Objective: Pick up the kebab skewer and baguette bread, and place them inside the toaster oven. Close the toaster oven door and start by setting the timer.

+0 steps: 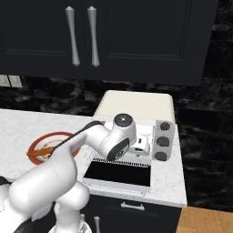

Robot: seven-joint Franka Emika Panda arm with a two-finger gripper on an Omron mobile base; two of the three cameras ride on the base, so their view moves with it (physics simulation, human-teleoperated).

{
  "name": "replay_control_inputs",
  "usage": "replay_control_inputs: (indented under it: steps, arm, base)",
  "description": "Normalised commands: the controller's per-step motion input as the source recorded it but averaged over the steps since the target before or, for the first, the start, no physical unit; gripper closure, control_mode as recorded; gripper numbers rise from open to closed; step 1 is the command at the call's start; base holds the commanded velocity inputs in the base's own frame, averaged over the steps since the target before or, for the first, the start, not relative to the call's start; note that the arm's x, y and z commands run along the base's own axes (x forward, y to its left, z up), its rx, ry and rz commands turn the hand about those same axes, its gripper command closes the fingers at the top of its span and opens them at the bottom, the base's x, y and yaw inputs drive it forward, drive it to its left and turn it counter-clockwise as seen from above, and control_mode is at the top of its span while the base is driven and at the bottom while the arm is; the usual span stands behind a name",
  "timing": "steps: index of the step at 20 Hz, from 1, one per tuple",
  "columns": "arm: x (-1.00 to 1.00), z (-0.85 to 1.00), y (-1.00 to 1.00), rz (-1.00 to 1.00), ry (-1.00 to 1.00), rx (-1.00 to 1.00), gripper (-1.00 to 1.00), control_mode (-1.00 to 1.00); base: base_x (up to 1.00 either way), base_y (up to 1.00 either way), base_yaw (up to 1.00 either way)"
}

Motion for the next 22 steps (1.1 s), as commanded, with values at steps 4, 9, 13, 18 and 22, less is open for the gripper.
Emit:
replay_control_inputs:
  steps: [4,9,13,18,22]
  arm:
    - [-0.64,-0.78,0.02,0.04,0.14,-0.01,-1.00,-1.00]
    - [-0.46,-0.44,0.04,0.04,0.08,-0.01,-1.00,-1.00]
    - [-0.31,0.04,0.61,0.03,0.00,-0.03,-1.00,-1.00]
    - [-0.16,0.66,0.76,0.00,-0.01,0.05,-1.00,-1.00]
    - [-0.10,0.43,0.73,0.00,0.01,0.07,-1.00,-1.00]
  base:
    - [0.00,0.00,0.00]
    - [0.00,0.00,0.00]
    - [0.00,0.00,0.00]
    - [0.00,0.00,0.00]
    - [0.00,0.00,0.00]
